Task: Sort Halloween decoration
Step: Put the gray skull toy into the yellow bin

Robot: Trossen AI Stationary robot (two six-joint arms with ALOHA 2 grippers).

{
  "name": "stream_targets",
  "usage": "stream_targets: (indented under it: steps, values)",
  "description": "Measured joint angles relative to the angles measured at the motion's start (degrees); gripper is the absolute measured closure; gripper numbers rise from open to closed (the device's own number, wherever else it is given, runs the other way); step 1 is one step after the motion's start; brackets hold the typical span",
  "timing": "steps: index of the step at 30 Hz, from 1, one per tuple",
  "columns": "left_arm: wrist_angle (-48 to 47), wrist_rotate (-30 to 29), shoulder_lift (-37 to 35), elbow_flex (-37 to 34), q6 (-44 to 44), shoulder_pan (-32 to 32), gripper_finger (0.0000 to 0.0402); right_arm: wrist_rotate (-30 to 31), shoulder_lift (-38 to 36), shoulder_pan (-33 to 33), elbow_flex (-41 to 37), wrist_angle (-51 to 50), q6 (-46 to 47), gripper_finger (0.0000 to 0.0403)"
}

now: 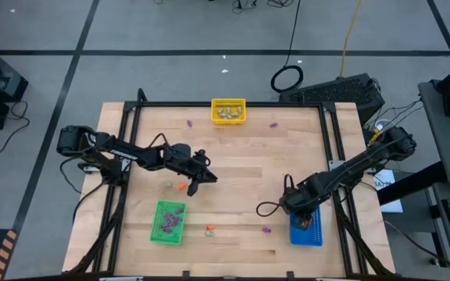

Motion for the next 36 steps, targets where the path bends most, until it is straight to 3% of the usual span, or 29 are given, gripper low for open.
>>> stream_targets:
  steps: [4,8,11,14,19,26,36]
  values:
    - [0.08,-0.05,0.00,0.00,1.54,0.00,0.0364,2.41,0.00,0.00,5.40,-8.28,-5.34,0.0275]
    - [0.07,-0.05,0.00,0.00,1.25,-0.02,0.0364,8.41,-0.02,-0.04,12.25,-14.46,-10.46,0.0336]
    - [0.10,-0.31,0.00,0.00,1.06,-0.24,0.0364,14.97,-0.04,-0.04,15.52,-13.95,-16.79,0.0387]
    - [-0.03,-0.40,0.00,0.00,1.06,-0.45,0.0364,21.29,-0.05,-0.51,15.97,-10.23,-24.25,0.0395]
    - [-1.48,-0.48,0.00,0.00,1.04,-0.61,0.0364,24.31,-0.04,-3.93,13.54,0.67,-33.51,0.0401]
    - [-3.10,-2.61,0.00,0.00,1.45,-0.61,0.0364,24.04,-0.04,-10.55,5.35,24.73,-48.90,0.0402]
    - [-4.51,-5.64,0.00,0.21,2.83,-0.61,0.0364,11.53,-0.02,-26.44,-7.52,54.88,-60.14,0.0403]
